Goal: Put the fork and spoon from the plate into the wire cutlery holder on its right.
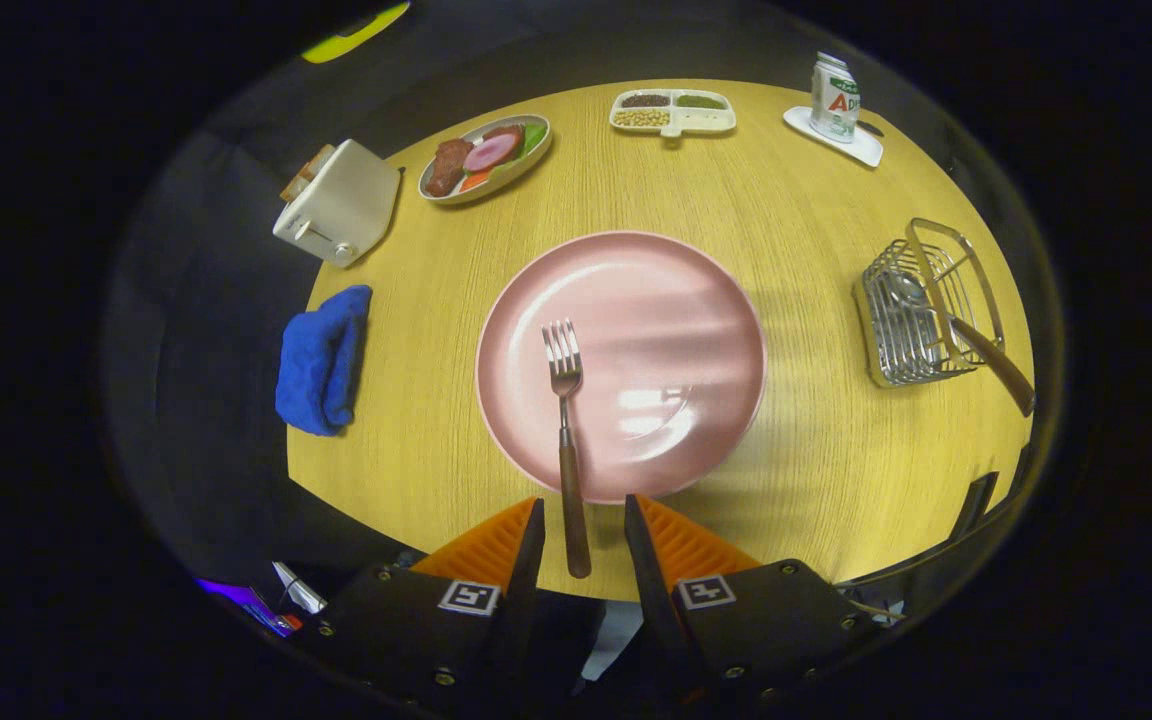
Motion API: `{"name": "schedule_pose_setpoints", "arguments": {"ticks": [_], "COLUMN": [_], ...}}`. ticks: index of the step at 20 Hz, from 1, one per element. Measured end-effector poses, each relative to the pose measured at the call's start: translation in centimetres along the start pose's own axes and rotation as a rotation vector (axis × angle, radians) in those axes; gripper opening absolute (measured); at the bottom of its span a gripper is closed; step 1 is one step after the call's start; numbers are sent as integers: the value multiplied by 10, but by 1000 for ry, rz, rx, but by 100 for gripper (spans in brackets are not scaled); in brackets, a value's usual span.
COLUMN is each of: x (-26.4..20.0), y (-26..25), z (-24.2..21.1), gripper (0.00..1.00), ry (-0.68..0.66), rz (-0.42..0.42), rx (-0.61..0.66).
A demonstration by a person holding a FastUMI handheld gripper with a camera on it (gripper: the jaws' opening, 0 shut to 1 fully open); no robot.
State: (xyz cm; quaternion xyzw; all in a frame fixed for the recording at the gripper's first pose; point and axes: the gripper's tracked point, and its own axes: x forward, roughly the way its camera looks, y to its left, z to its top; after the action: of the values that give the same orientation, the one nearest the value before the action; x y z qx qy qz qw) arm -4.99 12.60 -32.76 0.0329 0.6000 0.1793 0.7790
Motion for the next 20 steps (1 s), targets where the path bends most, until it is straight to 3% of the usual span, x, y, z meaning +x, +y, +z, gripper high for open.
{"name": "schedule_pose_setpoints", "arguments": {"ticks": [10,20], "x": [33,35], "y": [-2,13], "z": [-20,-19], "gripper": [50,50], "ry": [157,202], "rz": [-85,-69], "rx": [-20,-30]}}
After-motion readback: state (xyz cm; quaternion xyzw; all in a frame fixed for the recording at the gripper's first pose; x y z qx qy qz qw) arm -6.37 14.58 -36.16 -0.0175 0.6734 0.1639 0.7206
